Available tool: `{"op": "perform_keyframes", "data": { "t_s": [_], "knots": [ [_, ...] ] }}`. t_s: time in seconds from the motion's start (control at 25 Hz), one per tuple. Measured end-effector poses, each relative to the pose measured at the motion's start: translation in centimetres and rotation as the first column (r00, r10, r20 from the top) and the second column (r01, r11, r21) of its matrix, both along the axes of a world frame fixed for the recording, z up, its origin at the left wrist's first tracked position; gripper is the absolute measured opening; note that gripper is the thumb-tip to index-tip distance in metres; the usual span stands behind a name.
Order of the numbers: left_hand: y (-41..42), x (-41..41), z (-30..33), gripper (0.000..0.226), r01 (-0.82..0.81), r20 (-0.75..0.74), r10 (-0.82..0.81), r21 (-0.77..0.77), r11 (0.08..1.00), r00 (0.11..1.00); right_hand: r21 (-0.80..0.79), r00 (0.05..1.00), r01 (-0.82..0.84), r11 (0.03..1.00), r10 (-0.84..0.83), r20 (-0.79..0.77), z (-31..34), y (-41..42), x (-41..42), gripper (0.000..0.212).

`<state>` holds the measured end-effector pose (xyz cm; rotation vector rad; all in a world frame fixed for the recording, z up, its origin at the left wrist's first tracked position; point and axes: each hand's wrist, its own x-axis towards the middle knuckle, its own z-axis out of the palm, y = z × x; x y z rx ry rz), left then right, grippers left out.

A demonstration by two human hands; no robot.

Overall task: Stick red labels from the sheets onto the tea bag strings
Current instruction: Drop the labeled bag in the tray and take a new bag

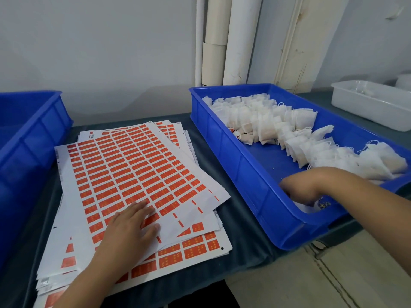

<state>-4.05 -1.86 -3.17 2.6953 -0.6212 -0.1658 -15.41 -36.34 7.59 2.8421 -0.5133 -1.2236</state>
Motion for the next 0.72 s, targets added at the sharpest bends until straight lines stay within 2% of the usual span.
{"op": "perform_keyframes", "data": {
  "t_s": [0.08,0.16,0.24,0.28,0.4,0.56,0.72],
  "knots": [
    [0.0,0.0,0.0,0.053,0.002,-0.005,-0.002,0.001,1.000,1.000,0.047,0.995,-0.025,0.999,0.021,0.100,0.5,0.4,-0.2,0.029],
    [0.1,0.0,0.1,0.053,0.003,-0.012,-0.004,-0.006,1.000,1.000,0.174,0.983,0.056,0.983,-0.085,0.164,1.7,0.3,-0.6,0.017],
    [0.1,0.0,0.2,0.052,0.005,-0.012,-0.005,-0.011,1.000,1.000,0.316,0.977,0.153,0.936,-0.190,0.091,3.1,0.5,-1.5,0.018],
    [0.1,0.0,0.2,0.052,0.005,-0.009,-0.005,-0.014,1.000,1.000,0.351,0.982,0.158,0.923,-0.183,0.039,3.6,0.6,-1.9,0.019],
    [0.1,0.0,0.2,0.051,0.004,-0.011,-0.005,-0.024,1.000,1.000,0.314,0.997,0.081,0.946,-0.078,-0.024,4.9,1.0,-3.1,0.022],
    [0.2,0.1,0.1,0.052,0.007,-0.029,-0.007,-0.018,1.000,1.000,0.432,0.987,0.136,0.891,-0.162,0.024,6.0,0.2,-4.6,0.023],
    [0.1,0.1,0.1,0.053,0.007,-0.024,-0.008,-0.010,1.000,1.000,0.494,0.974,0.084,0.866,-0.175,0.141,6.0,0.1,-5.2,0.008]
  ]
}}
